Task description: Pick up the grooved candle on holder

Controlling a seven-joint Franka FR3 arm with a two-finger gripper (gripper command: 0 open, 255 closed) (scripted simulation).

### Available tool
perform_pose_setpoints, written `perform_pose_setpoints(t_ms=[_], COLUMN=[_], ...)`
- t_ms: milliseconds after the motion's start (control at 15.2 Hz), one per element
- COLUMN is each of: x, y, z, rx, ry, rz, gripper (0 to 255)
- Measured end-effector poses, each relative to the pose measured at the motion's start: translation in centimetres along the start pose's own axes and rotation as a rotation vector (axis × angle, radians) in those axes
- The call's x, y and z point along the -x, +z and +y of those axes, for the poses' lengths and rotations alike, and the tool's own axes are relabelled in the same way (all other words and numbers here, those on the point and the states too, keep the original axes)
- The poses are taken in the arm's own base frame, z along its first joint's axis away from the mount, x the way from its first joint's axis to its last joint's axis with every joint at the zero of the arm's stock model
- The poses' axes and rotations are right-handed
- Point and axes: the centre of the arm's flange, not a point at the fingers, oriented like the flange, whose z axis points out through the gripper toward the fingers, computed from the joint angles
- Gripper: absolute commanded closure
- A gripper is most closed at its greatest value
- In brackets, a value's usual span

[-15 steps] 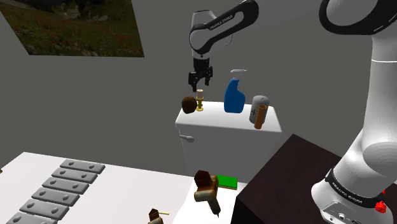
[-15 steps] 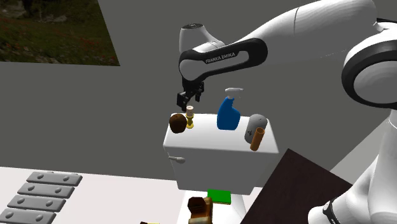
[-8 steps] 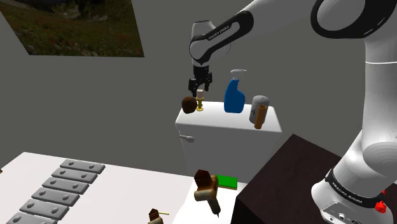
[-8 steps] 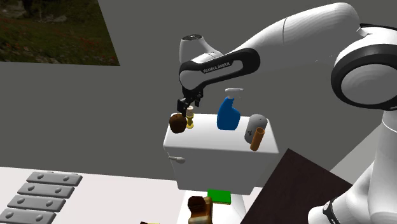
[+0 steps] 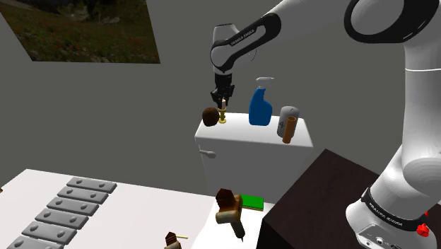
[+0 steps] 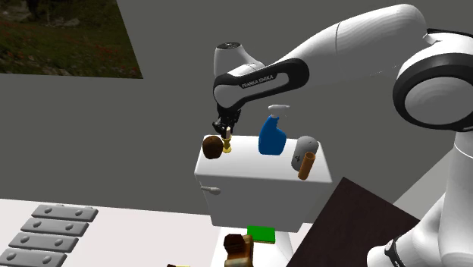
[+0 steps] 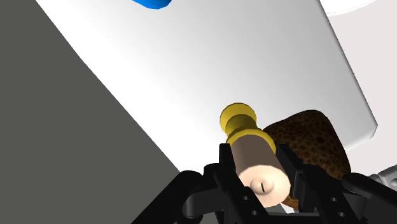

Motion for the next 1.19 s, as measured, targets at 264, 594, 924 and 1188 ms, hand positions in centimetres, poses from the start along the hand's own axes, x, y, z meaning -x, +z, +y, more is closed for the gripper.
perform_pose_setpoints(t_ms=[264,594,924,1188], x=[0.0,0.0,-0.1,-0.2], y=[-0.2,-2.7,-5.4,-7.4], z=[0.0,-0.1,-0.2,-0.3], rx=[0.0,0.0,0.0,0.0], ry=[0.0,0.0,-0.001,-0.001], rz=[-0.001,-0.001,-0.001,-0.001], gripper=[255,255,255,255])
